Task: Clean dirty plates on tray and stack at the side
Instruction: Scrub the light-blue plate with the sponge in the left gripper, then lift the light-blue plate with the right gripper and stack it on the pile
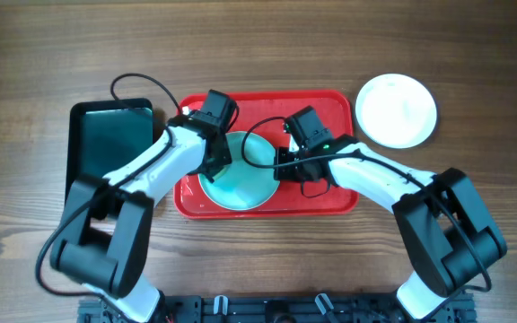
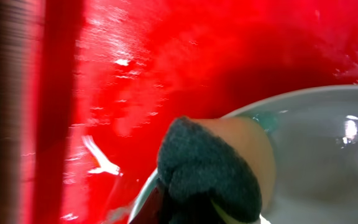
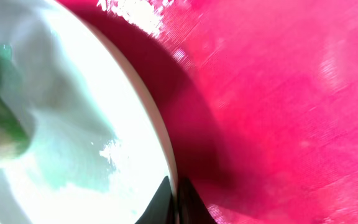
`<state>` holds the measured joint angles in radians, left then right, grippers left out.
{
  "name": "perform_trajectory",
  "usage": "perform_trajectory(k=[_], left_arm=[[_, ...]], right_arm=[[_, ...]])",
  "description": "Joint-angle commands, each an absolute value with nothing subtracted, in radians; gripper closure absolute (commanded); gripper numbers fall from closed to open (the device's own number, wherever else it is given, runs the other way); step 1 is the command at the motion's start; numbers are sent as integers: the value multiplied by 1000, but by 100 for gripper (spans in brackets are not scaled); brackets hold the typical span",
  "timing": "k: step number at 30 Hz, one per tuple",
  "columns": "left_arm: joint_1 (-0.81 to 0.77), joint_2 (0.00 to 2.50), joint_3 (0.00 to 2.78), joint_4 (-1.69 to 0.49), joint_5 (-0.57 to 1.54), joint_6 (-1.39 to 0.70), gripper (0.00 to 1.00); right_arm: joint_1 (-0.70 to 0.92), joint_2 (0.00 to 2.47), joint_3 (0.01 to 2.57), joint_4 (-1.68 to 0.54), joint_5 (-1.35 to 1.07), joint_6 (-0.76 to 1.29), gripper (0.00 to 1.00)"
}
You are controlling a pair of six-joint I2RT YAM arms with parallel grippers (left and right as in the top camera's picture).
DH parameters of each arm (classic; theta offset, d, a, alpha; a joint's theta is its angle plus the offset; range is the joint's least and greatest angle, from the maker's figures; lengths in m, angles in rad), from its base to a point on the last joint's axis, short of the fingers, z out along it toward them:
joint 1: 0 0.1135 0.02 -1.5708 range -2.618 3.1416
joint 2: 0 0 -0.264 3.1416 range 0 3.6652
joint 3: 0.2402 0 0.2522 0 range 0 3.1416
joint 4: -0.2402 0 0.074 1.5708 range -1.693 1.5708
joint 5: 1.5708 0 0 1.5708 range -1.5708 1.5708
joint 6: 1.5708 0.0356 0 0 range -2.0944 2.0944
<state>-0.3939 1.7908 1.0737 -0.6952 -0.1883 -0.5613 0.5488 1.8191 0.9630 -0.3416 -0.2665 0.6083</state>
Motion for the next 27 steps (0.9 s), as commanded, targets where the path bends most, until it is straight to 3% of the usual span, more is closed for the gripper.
perform_trajectory(k=[1, 5, 9, 14, 19, 23, 27], left_arm=[[-293, 1631, 1049, -717, -439, -558, 96], [-219, 1462, 1049, -727, -342, -558, 96], [-45, 1362, 1049, -727, -125, -584, 96], [242, 1383, 1045, -735, 66, -615, 96], [356, 1390, 1045, -756, 71, -614, 96], [356, 1390, 1045, -759, 71, -614, 96], [356, 1390, 1045, -761, 71, -614, 96]], right_arm=[[534, 1850, 942, -366, -176, 602, 96], [534, 1838, 986, -367, -220, 567, 96], [536, 1764, 1063, -404, -230, 469, 96], [637, 1649, 1216, -599, 195, 361, 96], [829, 1638, 1367, -709, 743, 198, 96], [966, 1641, 1377, -591, 1180, -62, 96], [1067, 1641, 1376, -149, 1432, -605, 96]])
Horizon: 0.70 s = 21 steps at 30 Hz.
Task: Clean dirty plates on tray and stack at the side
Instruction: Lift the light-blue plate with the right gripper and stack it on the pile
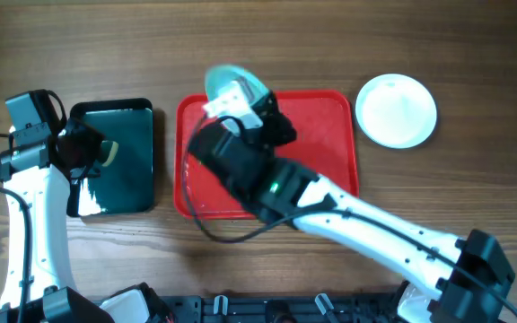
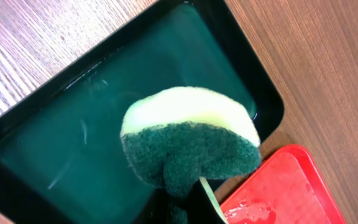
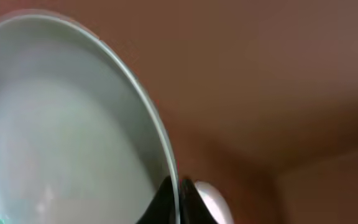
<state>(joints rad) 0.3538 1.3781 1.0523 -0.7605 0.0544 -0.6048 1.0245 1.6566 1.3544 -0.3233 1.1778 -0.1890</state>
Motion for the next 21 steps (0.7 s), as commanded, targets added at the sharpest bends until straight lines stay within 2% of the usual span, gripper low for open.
perform_trajectory(k=[1, 4, 7, 11, 16, 21], left_arm=[[356, 1390, 1045, -761, 71, -614, 96], [356, 1390, 1045, -761, 71, -614, 96], [356, 1390, 1045, -761, 71, -614, 96], [356, 1390, 1044, -762, 71, -614, 96], [355, 1390, 1029, -760, 71, -614, 96], [355, 1390, 1024, -749, 71, -614, 96]], right_arm=[[1082, 1641, 1376, -46, 1440, -713, 96], [1108, 1641, 1376, 169, 1468, -886, 95], [1106, 1641, 1362, 177, 1477, -851, 96], [1100, 1647, 1272, 164, 1477, -648, 96], [1066, 1647, 1069, 100, 1439, -187, 96], [1064, 1647, 1053, 11, 1308, -33, 96]])
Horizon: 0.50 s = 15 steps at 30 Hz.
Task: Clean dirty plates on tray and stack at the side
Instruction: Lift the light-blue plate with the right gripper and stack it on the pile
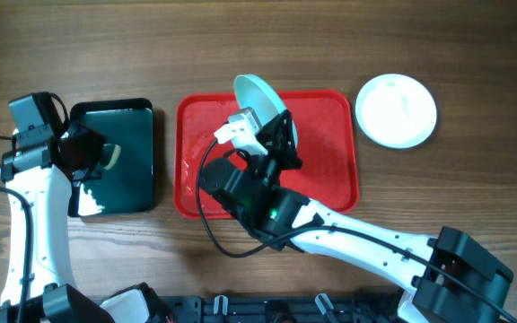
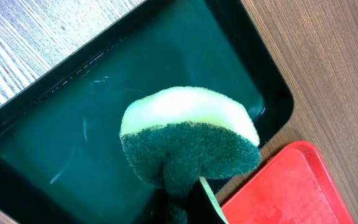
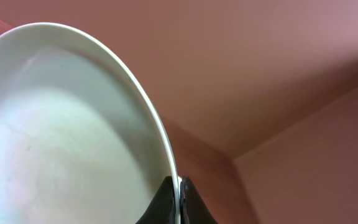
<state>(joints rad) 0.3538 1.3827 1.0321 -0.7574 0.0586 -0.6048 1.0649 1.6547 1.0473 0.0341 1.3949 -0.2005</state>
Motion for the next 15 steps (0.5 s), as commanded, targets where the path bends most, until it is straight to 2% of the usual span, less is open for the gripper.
perform_trajectory(k=[1, 3, 4, 5, 7, 9, 13, 15], left_arm=[[355, 1390, 1024, -749, 71, -614, 96], [355, 1390, 1024, -750, 71, -614, 96], [355, 1390, 1024, -750, 71, -614, 96], [355, 1390, 1024, -749, 71, -614, 96], [355, 1390, 1024, -749, 71, -614, 96], [355, 1390, 1024, -749, 71, -614, 96], [355, 1390, 1024, -749, 71, -614, 96], [355, 1390, 1024, -749, 72, -614, 96]], right_arm=[[1052, 1646, 1055, -52, 1213, 59, 96], [1002, 1644, 1074, -239, 978, 315, 96], [902, 1637, 1099, -425, 726, 625, 96], [849, 1626, 1103, -472, 600, 715, 96], [746, 1597, 1103, -495, 363, 767, 96], [667, 1576, 1103, -500, 265, 800, 96], [499, 1536, 1103, -591, 262, 1042, 96], [415, 1531, 1102, -685, 289, 1235, 96]])
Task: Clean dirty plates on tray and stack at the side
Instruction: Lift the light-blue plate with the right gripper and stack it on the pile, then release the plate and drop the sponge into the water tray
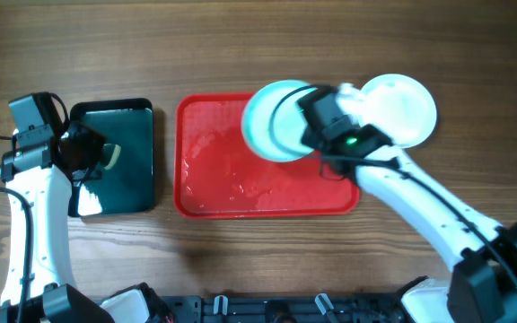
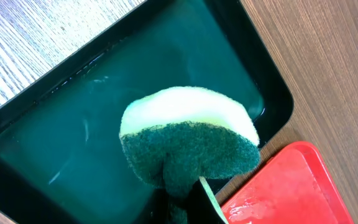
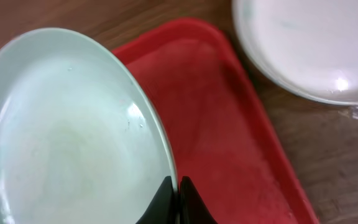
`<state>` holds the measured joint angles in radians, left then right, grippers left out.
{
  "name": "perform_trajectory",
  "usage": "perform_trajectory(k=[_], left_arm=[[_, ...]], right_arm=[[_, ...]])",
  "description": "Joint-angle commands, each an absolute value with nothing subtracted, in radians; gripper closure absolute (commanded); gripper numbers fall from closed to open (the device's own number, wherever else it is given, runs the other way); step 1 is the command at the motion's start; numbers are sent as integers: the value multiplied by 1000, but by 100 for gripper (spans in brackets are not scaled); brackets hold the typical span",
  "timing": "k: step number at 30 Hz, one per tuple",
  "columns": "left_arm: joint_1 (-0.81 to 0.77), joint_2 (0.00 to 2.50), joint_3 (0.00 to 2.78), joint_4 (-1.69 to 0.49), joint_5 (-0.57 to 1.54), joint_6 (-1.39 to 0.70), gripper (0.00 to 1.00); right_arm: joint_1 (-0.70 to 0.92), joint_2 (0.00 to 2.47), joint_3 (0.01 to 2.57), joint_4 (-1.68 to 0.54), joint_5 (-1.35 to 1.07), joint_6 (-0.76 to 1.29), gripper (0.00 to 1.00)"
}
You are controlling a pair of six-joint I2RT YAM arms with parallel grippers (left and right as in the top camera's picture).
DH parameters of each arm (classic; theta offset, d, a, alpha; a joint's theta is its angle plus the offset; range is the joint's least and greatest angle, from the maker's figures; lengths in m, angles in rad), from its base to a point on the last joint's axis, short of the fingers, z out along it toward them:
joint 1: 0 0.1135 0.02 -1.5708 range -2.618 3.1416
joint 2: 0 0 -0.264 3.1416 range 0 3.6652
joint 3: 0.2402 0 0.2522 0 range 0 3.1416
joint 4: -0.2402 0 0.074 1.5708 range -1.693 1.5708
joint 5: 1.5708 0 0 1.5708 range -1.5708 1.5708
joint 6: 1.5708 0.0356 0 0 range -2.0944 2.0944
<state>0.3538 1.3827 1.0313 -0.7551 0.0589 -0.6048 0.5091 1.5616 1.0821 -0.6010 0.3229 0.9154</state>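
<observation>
A pale green plate [image 1: 275, 120] hangs level above the right half of the red tray [image 1: 214, 179], pinched by its rim in my right gripper [image 1: 311, 126]. The wrist view shows the plate [image 3: 67, 137] with the right gripper [image 3: 174, 186] shut on its edge. A white plate [image 1: 400, 109] lies on the table right of the tray, also seen as the white plate [image 3: 309, 46]. My left gripper [image 1: 95, 154] is shut on a green and yellow sponge [image 2: 188, 140] over the black water tray [image 2: 55, 149].
The black water tray [image 1: 115, 161] sits left of the red tray. Wet streaks show on the red tray floor [image 1: 240, 184]. Bare wooden table [image 1: 258, 45] lies behind both trays.
My right gripper has moved right with the green plate, from upright over the tray's back edge to level near the white plate. The left gripper and sponge have not moved.
Both grippers were on the tray, the left rubbing the sponge on the green plate, the right holding its rim. Then the sponge was over the black water tray and the plate was lifted above the tray's back. Now the plate hangs beside the white plate.
</observation>
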Motion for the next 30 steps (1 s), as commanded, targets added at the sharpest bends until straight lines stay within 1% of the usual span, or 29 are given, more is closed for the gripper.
perform_trajectory(k=[1, 2, 3, 7, 14, 15, 17, 18, 19, 20, 21, 24, 26, 29, 30], left_arm=[[355, 1390, 1024, -749, 71, -614, 96], [355, 1390, 1024, -749, 72, -614, 96], [355, 1390, 1024, -749, 72, -615, 96], [355, 1390, 1024, -741, 86, -614, 96], [355, 1390, 1024, -741, 87, -614, 96], [355, 1390, 1024, -741, 89, -615, 96], [355, 1390, 1024, -741, 89, -615, 96], [355, 1390, 1024, -740, 89, -615, 96], [355, 1390, 1024, -736, 89, -614, 96], [355, 1390, 1024, -734, 89, -614, 96], [355, 1390, 1024, -731, 90, -614, 96], [355, 1390, 1023, -722, 89, -614, 96], [355, 1390, 1012, -707, 89, -614, 96], [356, 1395, 963, -632, 74, -614, 96], [356, 1401, 952, -611, 49, -614, 96]], right_arm=[[381, 1531, 1102, -741, 310, 1349, 96], [334, 1531, 1100, -836, 345, 1538, 96], [303, 1531, 1099, -895, 372, 1641, 96], [236, 1533, 1089, -882, 427, 1660, 96], [109, 1605, 1086, -807, 404, 1613, 96], [93, 1622, 1086, -783, 390, 1587, 91], [67, 1653, 1086, -709, 350, 1494, 88], [59, 1667, 1086, -651, 326, 1396, 83], [58, 1680, 1086, -585, 300, 1270, 53], [58, 1681, 1086, -561, 285, 1209, 44], [60, 1675, 1087, -555, 277, 1179, 42], [77, 1649, 1087, -572, 274, 1136, 43], [110, 1611, 1087, -578, 275, 1082, 41], [208, 1525, 1087, -600, 270, 996, 33], [252, 1497, 1087, -626, 267, 992, 28]])
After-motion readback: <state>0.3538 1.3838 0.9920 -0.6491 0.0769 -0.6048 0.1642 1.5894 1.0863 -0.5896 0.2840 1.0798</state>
